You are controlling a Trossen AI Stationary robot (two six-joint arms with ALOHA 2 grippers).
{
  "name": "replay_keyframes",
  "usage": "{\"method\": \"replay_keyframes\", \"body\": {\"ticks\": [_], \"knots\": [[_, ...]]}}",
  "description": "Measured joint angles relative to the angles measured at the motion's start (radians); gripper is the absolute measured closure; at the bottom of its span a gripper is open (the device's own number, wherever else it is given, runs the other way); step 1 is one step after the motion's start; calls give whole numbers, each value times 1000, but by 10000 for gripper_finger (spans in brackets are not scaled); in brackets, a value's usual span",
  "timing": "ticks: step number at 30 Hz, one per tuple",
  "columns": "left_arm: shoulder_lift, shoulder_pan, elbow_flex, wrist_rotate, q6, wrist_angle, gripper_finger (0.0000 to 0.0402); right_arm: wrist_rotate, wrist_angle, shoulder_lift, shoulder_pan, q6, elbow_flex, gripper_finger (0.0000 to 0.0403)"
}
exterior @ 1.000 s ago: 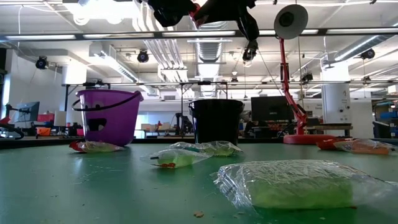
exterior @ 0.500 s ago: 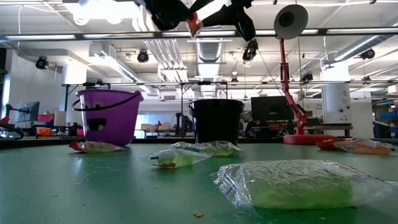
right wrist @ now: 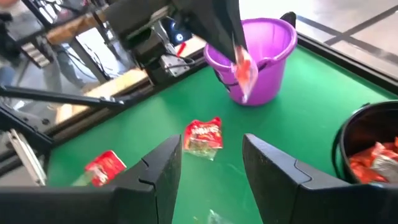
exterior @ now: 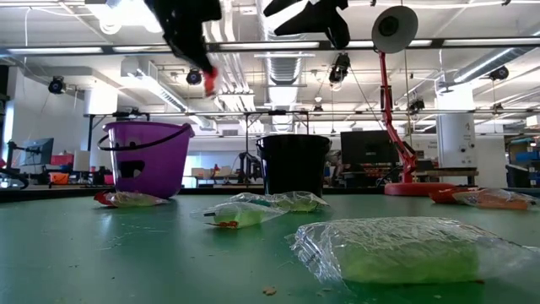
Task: Sort candy
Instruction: Put the red gummy into the violet bucket
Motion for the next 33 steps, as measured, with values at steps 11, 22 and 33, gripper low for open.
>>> {"method": "replay_keyframes", "body": {"ticks": [11, 22, 33], "knots": [[-48, 141, 0, -81, -9, -200, 401, 0, -145, -1, -42, -43, -1, 241], [-33, 229, 0, -82, -15, -331, 400, 0, -183, -1, -90, -103, -1, 241], [44, 230, 0, -130, -3, -334, 400, 0, -184, 0, -94, -128, -1, 241]]}}
